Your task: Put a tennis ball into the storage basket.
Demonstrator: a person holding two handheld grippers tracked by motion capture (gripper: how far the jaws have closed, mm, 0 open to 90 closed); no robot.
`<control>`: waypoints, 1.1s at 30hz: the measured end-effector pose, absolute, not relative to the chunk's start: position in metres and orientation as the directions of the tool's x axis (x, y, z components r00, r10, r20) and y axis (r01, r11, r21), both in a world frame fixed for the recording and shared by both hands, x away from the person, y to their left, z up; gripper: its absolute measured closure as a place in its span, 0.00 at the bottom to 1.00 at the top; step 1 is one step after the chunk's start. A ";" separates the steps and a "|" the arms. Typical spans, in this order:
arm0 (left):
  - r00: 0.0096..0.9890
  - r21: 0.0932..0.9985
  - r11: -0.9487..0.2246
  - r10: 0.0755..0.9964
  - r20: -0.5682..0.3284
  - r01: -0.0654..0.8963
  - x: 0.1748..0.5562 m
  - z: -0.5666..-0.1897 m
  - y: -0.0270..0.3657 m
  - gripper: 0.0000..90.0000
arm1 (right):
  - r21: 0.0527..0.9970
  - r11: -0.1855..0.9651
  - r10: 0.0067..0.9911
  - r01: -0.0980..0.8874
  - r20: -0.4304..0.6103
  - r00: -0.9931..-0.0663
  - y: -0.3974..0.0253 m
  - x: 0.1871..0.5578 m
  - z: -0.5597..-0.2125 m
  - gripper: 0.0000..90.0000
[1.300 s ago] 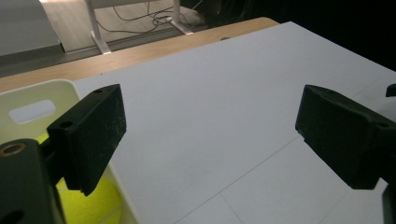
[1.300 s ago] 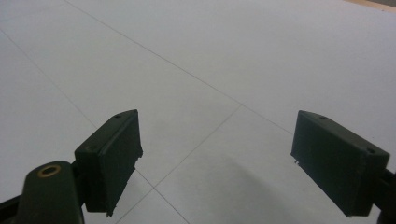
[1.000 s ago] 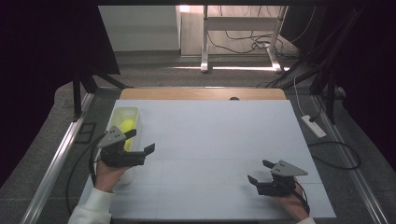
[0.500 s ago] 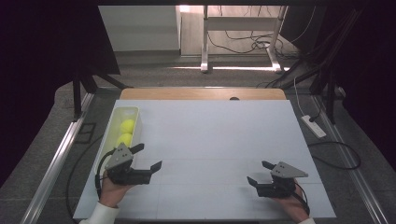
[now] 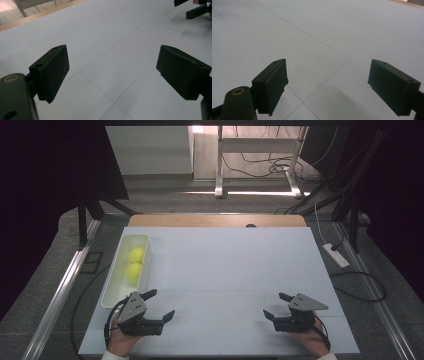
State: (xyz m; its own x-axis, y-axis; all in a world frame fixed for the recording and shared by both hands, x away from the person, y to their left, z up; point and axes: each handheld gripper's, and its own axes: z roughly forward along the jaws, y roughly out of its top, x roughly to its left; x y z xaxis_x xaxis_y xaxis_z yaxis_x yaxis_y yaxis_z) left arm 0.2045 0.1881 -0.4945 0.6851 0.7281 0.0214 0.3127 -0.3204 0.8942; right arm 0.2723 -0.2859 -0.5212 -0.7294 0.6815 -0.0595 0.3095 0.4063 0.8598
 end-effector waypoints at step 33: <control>0.703 0.873 -0.338 0.711 -0.008 0.351 0.206 -0.529 0.176 0.14 | 0.859 0.416 0.660 0.298 -0.060 -0.749 -0.291 0.267 -0.521 0.17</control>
State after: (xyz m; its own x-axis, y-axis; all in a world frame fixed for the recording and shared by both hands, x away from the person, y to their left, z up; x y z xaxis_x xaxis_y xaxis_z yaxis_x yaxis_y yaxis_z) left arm 0.2057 0.1760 -0.5295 0.7033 0.7108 -0.0077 0.3510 -0.3379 0.8733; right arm 0.2670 -0.2910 -0.5212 -0.7487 0.6602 -0.0600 0.2984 0.4164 0.8588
